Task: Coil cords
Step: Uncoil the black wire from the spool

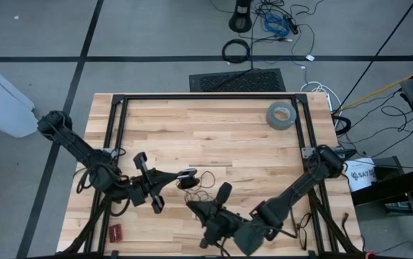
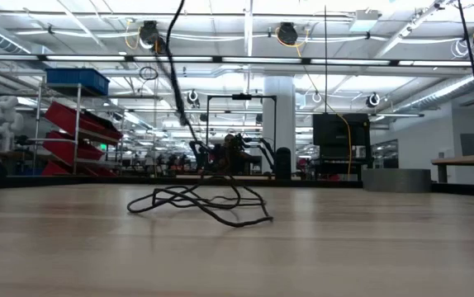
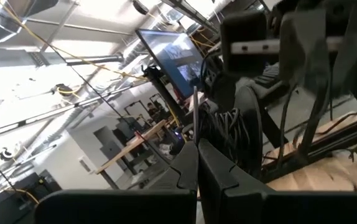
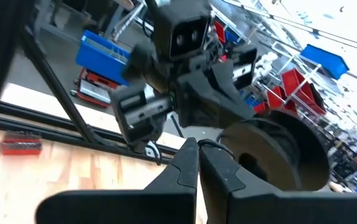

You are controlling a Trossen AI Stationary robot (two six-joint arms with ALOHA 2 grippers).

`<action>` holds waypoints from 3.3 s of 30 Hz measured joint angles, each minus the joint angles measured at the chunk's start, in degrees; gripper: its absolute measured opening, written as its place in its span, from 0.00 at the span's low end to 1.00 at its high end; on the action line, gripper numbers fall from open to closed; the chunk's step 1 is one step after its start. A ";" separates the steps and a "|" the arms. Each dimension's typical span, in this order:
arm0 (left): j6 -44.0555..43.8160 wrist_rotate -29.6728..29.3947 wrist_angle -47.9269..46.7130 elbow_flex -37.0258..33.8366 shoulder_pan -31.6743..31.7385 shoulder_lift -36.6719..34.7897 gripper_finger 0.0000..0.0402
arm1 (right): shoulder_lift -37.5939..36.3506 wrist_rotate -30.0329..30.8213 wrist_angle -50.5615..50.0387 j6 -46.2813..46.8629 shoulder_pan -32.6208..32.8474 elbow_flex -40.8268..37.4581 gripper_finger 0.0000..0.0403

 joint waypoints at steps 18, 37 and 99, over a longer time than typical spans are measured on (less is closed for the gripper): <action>0.10 -0.83 -2.67 0.00 0.26 0.00 0.00 | -3.36 13.43 -5.79 -0.57 5.61 0.00 0.00; 1.59 -3.71 -2.04 0.00 -4.90 -3.75 0.00 | -3.36 12.45 -21.53 10.49 3.35 0.00 0.00; 1.43 -8.66 -2.79 -0.02 -8.11 -6.01 0.00 | 2.44 -15.71 -34.58 25.78 -11.10 -0.04 0.21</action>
